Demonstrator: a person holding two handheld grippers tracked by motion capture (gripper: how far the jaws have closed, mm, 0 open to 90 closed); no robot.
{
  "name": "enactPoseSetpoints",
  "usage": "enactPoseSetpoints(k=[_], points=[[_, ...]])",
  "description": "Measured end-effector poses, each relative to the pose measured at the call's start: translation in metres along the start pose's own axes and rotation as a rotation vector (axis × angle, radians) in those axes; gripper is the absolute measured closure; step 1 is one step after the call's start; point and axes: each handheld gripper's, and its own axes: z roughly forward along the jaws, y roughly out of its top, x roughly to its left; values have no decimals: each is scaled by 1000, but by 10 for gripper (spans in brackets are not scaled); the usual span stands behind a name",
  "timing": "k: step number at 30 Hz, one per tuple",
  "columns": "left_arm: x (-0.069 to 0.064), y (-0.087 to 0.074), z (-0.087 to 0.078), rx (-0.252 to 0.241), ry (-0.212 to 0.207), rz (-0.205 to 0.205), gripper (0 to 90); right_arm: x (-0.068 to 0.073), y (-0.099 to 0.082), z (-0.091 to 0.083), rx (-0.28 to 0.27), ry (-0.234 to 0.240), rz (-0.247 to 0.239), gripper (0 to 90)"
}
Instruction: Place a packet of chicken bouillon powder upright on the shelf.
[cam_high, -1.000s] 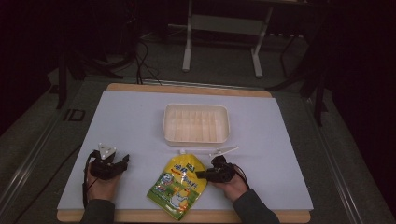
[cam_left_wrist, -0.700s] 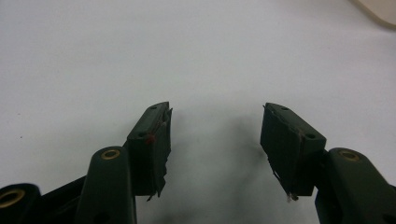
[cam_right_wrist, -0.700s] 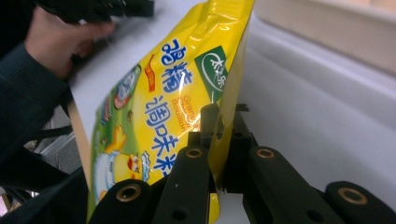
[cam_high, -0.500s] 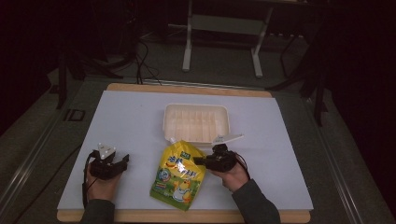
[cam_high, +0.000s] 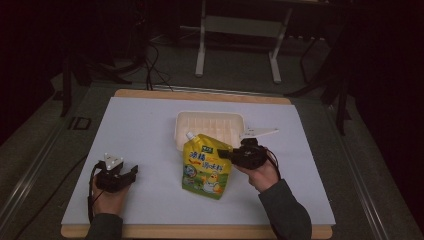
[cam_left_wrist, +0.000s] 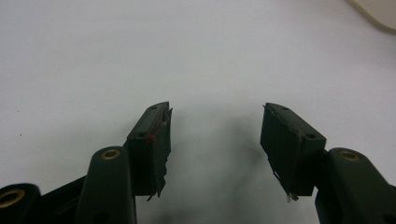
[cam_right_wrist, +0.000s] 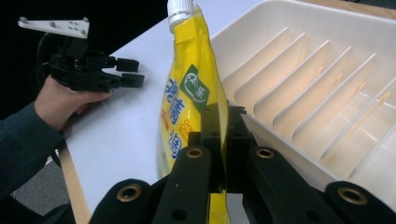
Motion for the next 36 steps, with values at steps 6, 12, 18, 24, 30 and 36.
enactPoseSetpoints(k=[6,12,18,24,30,36], points=[[0,0,0,1,2,5,424,-1,-3,-9,19,48,-25,894],[-1,0,0,4,4,7,424,-2,-6,-12,71,112,-37,834],[0,0,0,5,3,7,424,1,-7,-5,134,130,-86,744],[-1,0,0,3,4,7,424,-1,-4,-1,167,147,-90,748],[-1,0,0,1,3,6,425,-1,-4,5,226,136,-93,784],[-1,0,0,2,4,4,424,0,-4,7,253,133,-104,873]])
